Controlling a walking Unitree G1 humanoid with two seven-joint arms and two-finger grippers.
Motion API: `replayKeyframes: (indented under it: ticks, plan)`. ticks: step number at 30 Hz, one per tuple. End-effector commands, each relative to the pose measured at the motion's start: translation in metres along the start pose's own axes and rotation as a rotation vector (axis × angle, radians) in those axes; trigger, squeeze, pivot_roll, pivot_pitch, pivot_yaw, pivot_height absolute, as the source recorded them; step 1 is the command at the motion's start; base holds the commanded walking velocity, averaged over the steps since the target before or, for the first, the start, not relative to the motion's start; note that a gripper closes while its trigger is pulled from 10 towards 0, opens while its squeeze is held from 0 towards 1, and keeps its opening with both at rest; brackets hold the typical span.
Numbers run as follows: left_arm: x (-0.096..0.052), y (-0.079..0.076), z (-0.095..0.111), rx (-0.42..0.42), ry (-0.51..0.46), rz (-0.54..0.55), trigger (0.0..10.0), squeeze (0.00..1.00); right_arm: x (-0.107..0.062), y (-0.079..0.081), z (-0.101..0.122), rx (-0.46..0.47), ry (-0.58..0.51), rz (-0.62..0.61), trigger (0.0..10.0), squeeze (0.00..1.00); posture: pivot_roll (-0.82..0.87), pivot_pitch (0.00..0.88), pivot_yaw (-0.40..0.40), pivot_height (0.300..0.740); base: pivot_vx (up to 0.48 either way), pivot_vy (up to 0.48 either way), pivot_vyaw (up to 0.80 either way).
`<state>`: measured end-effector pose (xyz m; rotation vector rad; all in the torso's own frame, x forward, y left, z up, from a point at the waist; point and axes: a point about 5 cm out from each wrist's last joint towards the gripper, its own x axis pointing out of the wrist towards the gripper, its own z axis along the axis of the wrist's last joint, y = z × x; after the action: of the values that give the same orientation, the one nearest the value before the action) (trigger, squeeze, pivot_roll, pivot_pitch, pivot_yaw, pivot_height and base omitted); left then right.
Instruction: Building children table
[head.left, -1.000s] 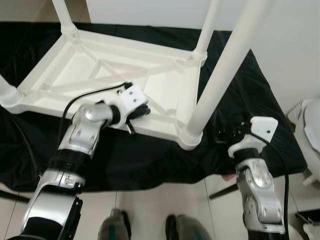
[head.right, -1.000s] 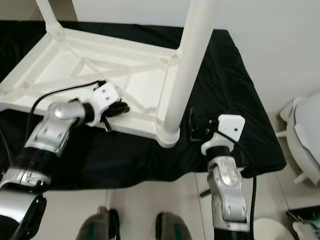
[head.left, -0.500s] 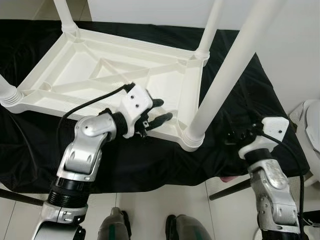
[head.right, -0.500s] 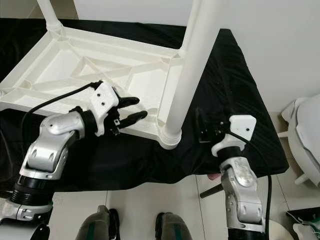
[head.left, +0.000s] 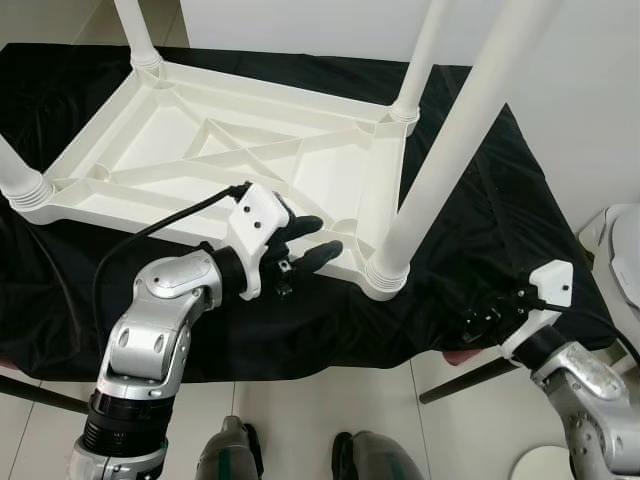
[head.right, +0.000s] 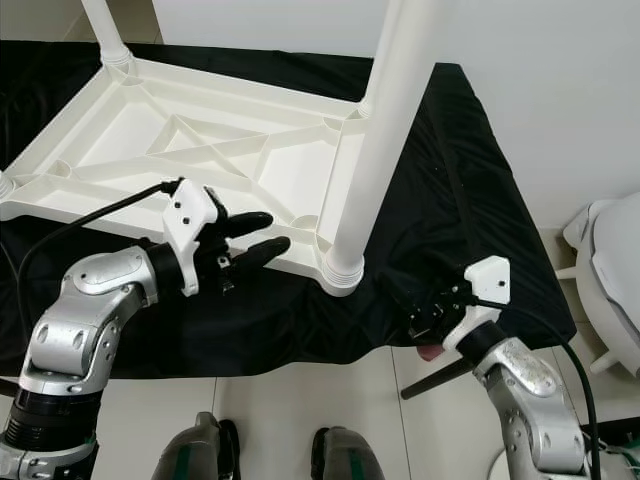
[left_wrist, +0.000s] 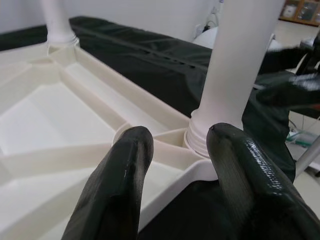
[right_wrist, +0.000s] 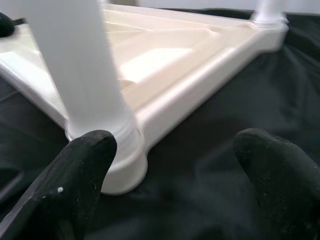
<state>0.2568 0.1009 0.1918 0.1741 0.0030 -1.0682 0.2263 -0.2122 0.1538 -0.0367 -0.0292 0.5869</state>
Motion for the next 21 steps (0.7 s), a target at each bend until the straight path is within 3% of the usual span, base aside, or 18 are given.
replayKeyframes:
  ticks: [1, 2, 5, 9, 12, 15, 21]
  plan:
    - [-0.003, 0.001, -0.003, -0.061, 0.009, 0.111, 10.0, 0.0, 0.01, 0.001, 0.006, -0.007, -0.007, 0.09, 10.0, 0.0, -0.08, 0.082, -0.031, 0.74, 0.0, 0.0, 0.0]
    - [-0.003, 0.001, -0.003, -0.061, 0.009, 0.111, 10.0, 0.0, 0.01, 0.001, 0.006, -0.007, -0.007, 0.09, 10.0, 0.0, -0.08, 0.082, -0.031, 0.74, 0.0, 0.0, 0.0]
    - [-0.003, -0.006, -0.004, -0.097, 0.018, 0.17, 10.0, 0.0, 0.031, -0.004, 0.015, -0.037, -0.02, 0.203, 10.0, 0.0, -0.07, 0.081, -0.049, 0.74, 0.0, 0.0, 0.0]
    - [-0.003, -0.009, -0.005, -0.127, 0.021, 0.174, 10.0, 0.0, 0.034, -0.004, 0.017, -0.039, -0.016, 0.234, 10.0, 0.0, -0.06, 0.081, -0.055, 0.74, 0.0, 0.0, 0.0]
    - [-0.003, -0.016, -0.009, -0.132, 0.047, 0.209, 10.0, 0.0, 0.045, -0.005, 0.018, -0.056, 0.011, 0.35, 10.0, 0.0, -0.04, 0.08, -0.076, 0.74, 0.0, 0.0, 0.0]
    - [-0.002, -0.017, -0.009, -0.149, 0.035, 0.219, 10.0, 0.0, 0.049, -0.006, 0.017, -0.064, 0.02, 0.378, 10.0, 0.0, -0.02, 0.079, -0.095, 0.74, 0.0, 0.0, 0.0]
    - [-0.001, -0.02, -0.011, -0.107, 0.081, 0.278, 10.0, 0.0, 0.056, -0.002, 0.01, -0.048, 0.053, 0.462, 10.0, 0.0, -0.02, 0.079, -0.099, 0.74, 0.0, 0.0, 0.0]
